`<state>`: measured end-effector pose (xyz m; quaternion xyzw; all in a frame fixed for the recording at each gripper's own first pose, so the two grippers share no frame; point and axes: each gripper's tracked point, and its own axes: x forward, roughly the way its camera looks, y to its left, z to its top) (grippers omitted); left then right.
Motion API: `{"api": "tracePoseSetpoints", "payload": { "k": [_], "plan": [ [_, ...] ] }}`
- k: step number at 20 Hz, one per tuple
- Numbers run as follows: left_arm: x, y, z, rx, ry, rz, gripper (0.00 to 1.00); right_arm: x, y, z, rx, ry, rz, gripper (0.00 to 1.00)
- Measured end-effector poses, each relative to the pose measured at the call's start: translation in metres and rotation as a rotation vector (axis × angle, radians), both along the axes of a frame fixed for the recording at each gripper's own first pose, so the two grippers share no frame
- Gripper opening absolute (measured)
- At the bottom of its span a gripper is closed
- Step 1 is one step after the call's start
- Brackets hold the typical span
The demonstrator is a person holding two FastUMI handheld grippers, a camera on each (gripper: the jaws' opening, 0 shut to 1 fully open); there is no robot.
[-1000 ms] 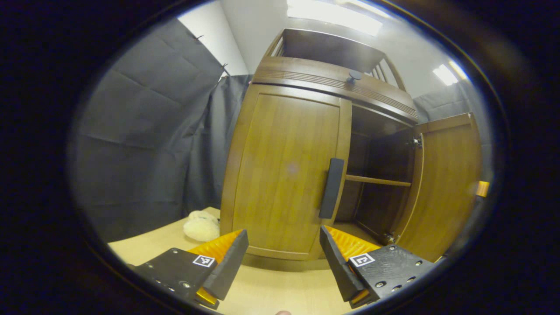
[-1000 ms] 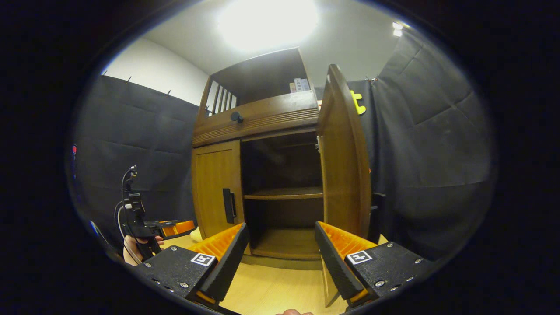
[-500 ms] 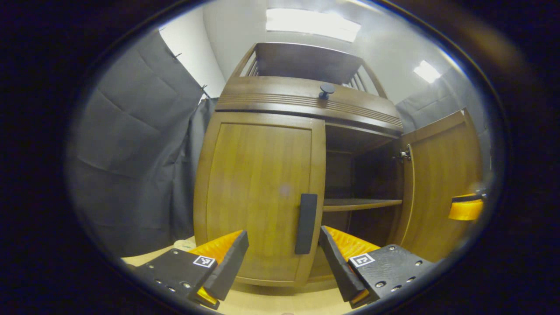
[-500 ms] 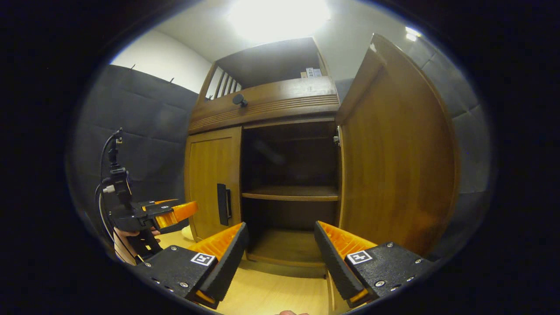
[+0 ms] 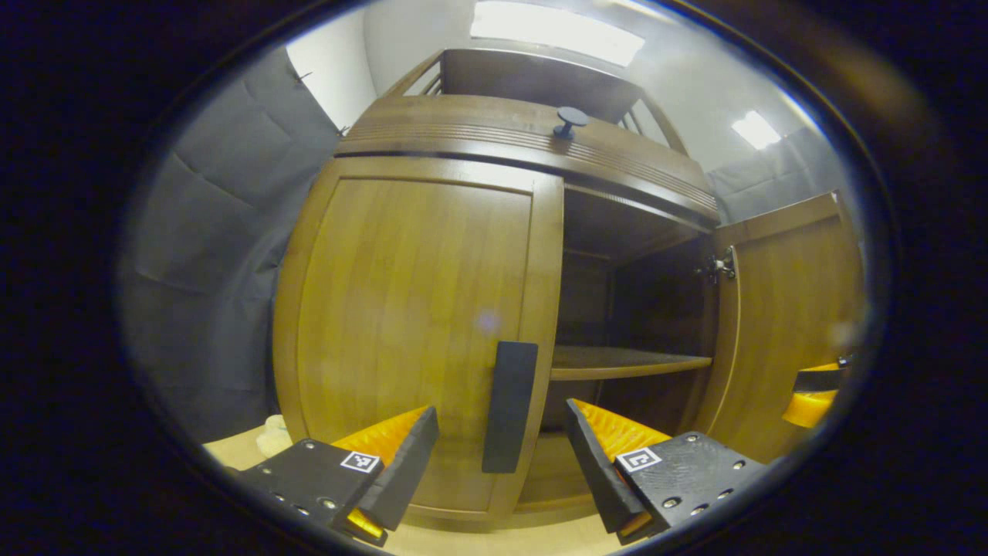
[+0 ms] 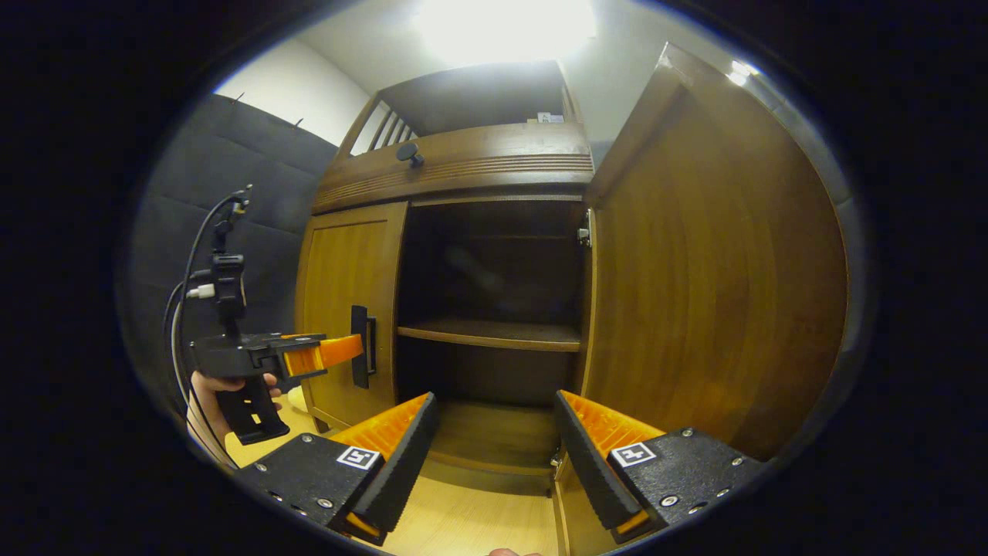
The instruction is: Open the right door of the double-door shoe cabinet with the right hand, and open the left door with the left hand.
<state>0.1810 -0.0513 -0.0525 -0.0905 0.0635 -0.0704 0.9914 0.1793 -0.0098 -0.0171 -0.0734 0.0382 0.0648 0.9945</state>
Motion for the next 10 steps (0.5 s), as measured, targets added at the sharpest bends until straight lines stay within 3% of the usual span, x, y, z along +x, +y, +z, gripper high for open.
{"api": "tracePoseSetpoints", "payload": {
  "k": [1,2,4,6,7,9,10],
  "plan": [
    [0.006,-0.008,-0.002,0.005,0.004,-0.014,0.95,-0.001,0.003,-0.001,0.013,0.005,0.015,0.93],
    [0.008,-0.013,-0.004,0.013,0.014,-0.024,0.99,0.000,0.007,-0.002,0.028,0.010,0.028,0.93],
    [0.015,-0.019,-0.003,0.034,0.014,-0.037,0.92,0.008,0.012,-0.007,0.050,0.017,0.041,0.93],
    [0.018,-0.019,-0.001,0.071,0.008,-0.007,0.99,0.008,0.011,-0.011,0.052,0.027,0.046,0.93],
    [0.017,-0.014,-0.003,0.092,0.008,0.028,0.88,0.007,0.011,-0.013,0.051,0.031,0.050,0.92],
    [0.021,-0.015,-0.013,0.074,0.023,0.016,0.67,0.005,0.014,-0.017,0.046,0.037,0.064,0.93],
    [0.022,-0.017,-0.016,0.052,0.035,0.005,0.73,0.005,0.015,-0.019,0.044,0.041,0.070,0.93]
  ]
}}
